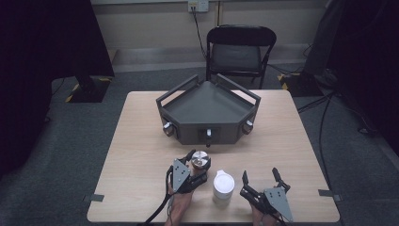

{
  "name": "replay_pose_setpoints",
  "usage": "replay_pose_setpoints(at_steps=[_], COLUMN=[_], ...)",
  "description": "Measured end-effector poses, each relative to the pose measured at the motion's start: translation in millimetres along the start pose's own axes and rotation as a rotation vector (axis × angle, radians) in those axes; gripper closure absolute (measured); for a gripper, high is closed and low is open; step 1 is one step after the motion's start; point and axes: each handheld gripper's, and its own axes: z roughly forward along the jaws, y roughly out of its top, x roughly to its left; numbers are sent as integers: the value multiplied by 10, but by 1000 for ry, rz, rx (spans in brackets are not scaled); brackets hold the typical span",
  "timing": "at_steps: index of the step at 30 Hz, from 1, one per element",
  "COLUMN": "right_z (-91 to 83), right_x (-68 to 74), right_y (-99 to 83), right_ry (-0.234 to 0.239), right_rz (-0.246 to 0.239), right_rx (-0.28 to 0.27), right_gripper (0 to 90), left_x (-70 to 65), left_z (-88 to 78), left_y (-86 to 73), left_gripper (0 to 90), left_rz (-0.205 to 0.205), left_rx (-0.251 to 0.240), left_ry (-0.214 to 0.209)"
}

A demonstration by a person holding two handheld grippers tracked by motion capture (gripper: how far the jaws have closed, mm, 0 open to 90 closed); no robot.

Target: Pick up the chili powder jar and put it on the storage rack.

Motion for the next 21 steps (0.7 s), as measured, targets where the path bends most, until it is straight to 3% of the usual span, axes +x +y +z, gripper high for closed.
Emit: replay_pose_setpoints(at_steps=[21], right_z=[0], right_x=[0], right_y=[0], right_ry=[0], right_rz=[0], right_rx=[0], right_gripper=[13], left_x=[59], left_z=[-47], left_y=[282], left_gripper=[358], left_rz=[5], left_rx=[-33], left_ry=[-8])
